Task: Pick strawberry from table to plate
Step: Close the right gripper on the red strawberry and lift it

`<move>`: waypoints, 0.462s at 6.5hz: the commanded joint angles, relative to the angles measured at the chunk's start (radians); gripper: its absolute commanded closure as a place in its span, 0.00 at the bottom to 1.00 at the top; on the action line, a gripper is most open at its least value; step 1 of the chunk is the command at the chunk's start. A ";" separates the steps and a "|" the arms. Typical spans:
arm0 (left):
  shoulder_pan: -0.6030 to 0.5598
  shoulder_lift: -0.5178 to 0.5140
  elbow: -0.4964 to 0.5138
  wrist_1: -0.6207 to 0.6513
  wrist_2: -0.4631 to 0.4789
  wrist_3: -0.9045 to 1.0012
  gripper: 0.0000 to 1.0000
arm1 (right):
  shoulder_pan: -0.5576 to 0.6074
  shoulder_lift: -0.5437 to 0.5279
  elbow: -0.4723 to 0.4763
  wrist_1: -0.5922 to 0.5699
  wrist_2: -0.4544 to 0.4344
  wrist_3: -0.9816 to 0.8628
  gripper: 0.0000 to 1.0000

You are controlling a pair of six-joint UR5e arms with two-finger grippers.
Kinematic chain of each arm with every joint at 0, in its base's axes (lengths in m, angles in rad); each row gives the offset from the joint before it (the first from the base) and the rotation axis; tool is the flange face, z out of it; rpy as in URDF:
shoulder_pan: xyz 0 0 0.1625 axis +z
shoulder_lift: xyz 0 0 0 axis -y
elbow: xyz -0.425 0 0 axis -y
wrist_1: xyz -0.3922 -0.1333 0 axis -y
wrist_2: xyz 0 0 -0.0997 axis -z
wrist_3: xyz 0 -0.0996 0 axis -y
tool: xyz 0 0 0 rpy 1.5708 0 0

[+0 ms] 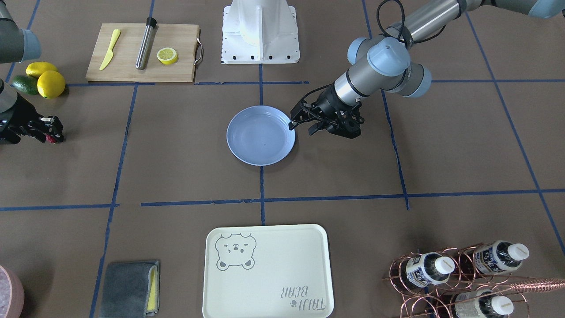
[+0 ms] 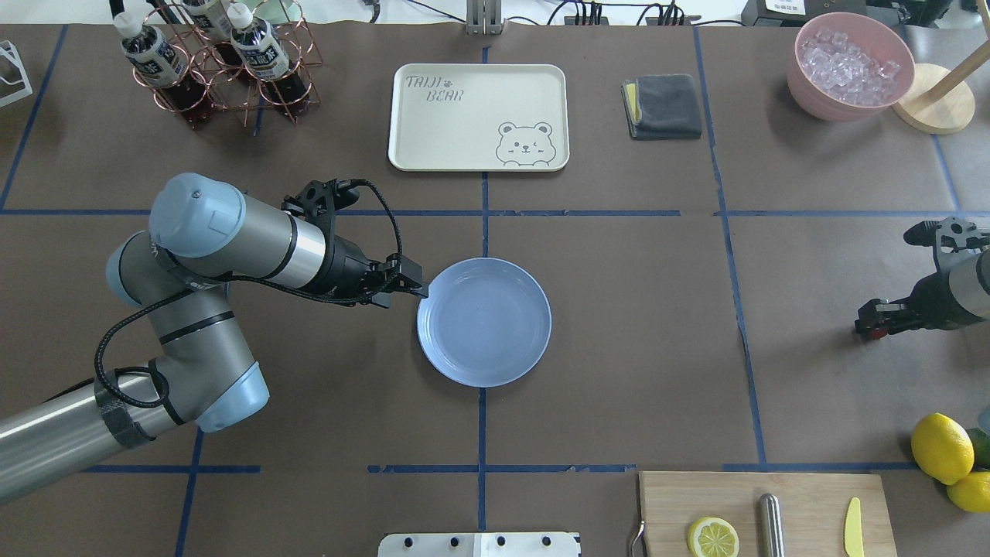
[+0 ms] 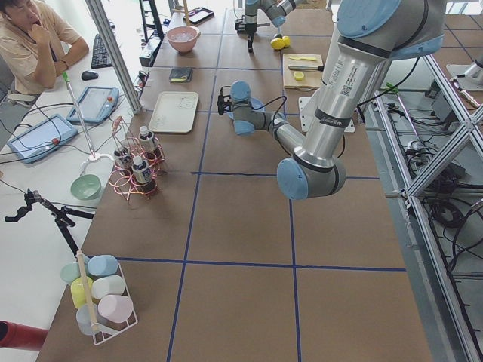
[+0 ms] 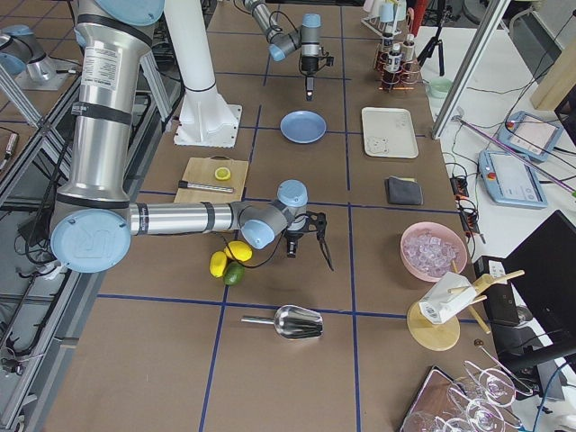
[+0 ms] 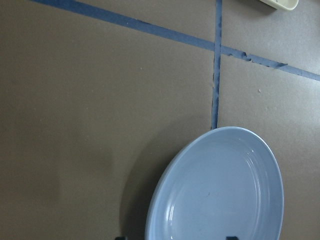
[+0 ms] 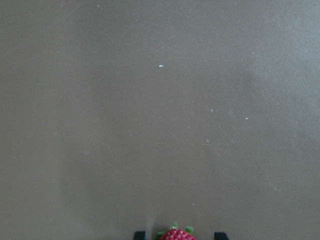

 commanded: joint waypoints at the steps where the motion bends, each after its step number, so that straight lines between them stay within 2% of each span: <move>1: 0.001 0.000 0.001 0.000 0.000 0.000 0.27 | -0.001 0.004 0.001 0.000 0.003 0.001 1.00; 3: -0.001 0.000 -0.001 0.000 0.000 0.000 0.27 | -0.001 0.010 0.044 -0.016 0.015 0.003 1.00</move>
